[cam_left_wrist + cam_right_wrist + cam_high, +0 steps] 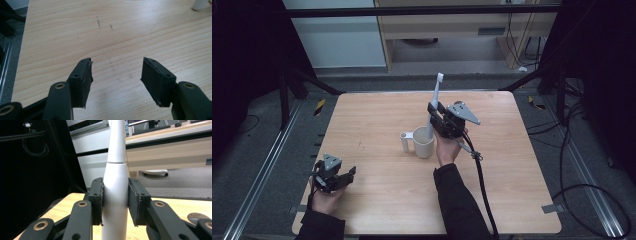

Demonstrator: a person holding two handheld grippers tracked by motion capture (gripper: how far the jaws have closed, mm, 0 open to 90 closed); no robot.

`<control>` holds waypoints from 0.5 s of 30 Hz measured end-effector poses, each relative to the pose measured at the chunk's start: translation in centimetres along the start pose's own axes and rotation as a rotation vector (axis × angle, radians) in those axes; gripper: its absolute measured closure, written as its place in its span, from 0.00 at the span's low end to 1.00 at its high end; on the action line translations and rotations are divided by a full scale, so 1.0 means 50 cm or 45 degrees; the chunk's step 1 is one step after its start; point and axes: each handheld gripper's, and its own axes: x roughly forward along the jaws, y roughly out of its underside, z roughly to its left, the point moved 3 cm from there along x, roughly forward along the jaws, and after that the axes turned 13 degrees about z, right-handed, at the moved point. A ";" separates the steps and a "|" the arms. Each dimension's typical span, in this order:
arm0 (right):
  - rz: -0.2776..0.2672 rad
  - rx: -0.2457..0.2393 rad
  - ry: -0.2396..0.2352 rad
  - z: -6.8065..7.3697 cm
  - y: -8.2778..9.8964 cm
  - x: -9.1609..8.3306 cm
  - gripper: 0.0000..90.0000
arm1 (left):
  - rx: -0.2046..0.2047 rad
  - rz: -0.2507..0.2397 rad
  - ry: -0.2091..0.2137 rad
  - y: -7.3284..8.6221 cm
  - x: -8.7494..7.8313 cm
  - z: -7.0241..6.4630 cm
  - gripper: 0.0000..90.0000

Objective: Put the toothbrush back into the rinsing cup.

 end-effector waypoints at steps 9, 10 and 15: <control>0.079 -0.010 0.011 0.000 0.023 0.022 0.75 | -0.001 0.000 0.000 0.000 0.000 0.000 0.45; 0.088 -0.009 0.010 0.001 0.025 0.024 0.75 | 0.000 0.000 0.000 0.000 0.000 0.000 0.45; 0.132 -0.020 0.012 0.005 0.034 0.033 0.75 | 0.001 -0.001 0.000 0.000 0.000 0.000 0.45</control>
